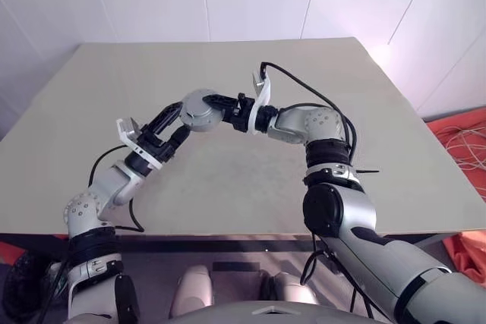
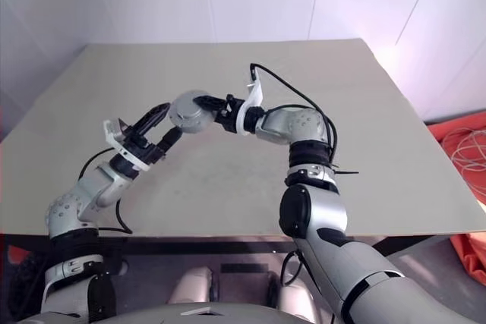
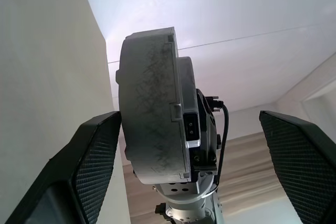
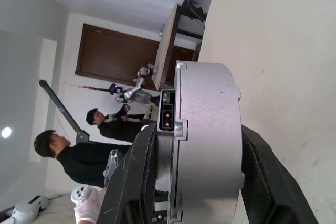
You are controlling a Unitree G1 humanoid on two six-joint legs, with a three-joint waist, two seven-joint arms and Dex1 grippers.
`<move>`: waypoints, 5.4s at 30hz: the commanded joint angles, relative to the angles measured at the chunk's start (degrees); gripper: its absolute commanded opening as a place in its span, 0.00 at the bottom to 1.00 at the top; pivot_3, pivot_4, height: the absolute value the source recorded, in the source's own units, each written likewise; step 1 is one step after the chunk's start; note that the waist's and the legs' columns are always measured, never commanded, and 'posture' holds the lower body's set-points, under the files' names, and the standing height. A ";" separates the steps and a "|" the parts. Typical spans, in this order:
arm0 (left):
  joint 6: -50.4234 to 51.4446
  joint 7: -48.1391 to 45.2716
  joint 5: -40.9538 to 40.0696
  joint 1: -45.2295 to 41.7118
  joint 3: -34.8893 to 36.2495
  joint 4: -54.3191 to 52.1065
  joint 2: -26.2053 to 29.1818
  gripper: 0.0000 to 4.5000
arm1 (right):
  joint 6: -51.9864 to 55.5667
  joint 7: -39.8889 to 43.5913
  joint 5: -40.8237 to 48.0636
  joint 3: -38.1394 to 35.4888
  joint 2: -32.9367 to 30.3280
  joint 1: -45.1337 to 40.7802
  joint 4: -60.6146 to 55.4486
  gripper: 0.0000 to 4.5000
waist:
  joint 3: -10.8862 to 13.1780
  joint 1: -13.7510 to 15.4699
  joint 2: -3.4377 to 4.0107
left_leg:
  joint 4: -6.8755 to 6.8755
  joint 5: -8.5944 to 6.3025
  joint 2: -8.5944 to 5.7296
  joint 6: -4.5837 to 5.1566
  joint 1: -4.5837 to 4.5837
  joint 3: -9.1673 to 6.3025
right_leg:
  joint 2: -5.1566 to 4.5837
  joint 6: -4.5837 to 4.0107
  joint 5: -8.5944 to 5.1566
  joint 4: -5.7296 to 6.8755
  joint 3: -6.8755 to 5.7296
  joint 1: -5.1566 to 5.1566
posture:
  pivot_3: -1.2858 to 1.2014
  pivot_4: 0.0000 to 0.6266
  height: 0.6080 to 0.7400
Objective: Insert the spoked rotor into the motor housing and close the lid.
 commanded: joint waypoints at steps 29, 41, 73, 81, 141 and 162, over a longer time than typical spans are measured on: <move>-4.24 -4.00 2.91 -4.46 -2.65 0.20 -1.73 0.46 | 2.02 2.06 3.84 2.30 0.05 -0.24 -4.98 0.47 | -0.01 -0.12 -0.01 | 0.03 0.00 0.00 -0.01 0.01 0.00 | 0.00 -0.07 0.06 0.02 0.01 0.03 | 0.52 0.00 1.00; -5.91 -4.39 3.78 -4.36 -1.86 1.04 -1.97 0.46 | 1.02 2.28 3.22 3.24 -0.07 0.35 -5.22 0.47 | -0.01 -0.12 -0.01 | 0.04 0.00 0.00 -0.01 0.01 0.00 | 0.00 -0.07 0.07 0.03 0.00 0.03 | 0.52 0.00 1.00; -20.16 4.02 15.24 6.88 6.42 -2.35 -3.98 0.46 | -8.39 3.43 -2.43 8.65 -6.19 4.18 -5.11 0.99 | -0.02 -0.19 -0.18 | 0.09 0.00 0.01 0.00 0.05 -0.02 | 0.00 0.08 0.01 0.01 0.00 0.15 | 0.52 0.00 1.00; -23.51 5.03 17.90 8.56 7.80 -1.54 -4.44 0.46 | -8.16 3.29 -2.53 9.05 -5.99 4.05 -4.70 0.99 | -0.04 -0.41 -0.32 | 0.10 0.01 0.04 -0.01 0.16 -0.02 | 0.01 0.22 -0.08 0.02 0.00 0.30 | 0.52 0.00 1.00; -36.96 -19.15 32.50 -0.89 9.68 7.69 9.02 1.00 | -13.44 22.96 -5.99 24.86 -8.49 11.89 -18.61 1.00 | -1.53 3.79 0.25 | 0.11 -1.21 2.46 -2.79 2.03 -0.05 | 1.19 -1.48 -1.83 0.10 -2.85 1.81 | 0.52 0.00 1.00; -45.78 -28.14 68.28 7.59 -23.79 -9.24 7.50 1.00 | -58.79 25.28 -32.44 35.70 -18.01 26.10 -17.28 1.00 | -1.53 3.57 0.21 | 0.11 -1.47 2.21 -1.98 1.88 0.55 | 0.79 -0.88 -1.82 -0.25 -2.69 1.85 | 0.52 0.00 1.00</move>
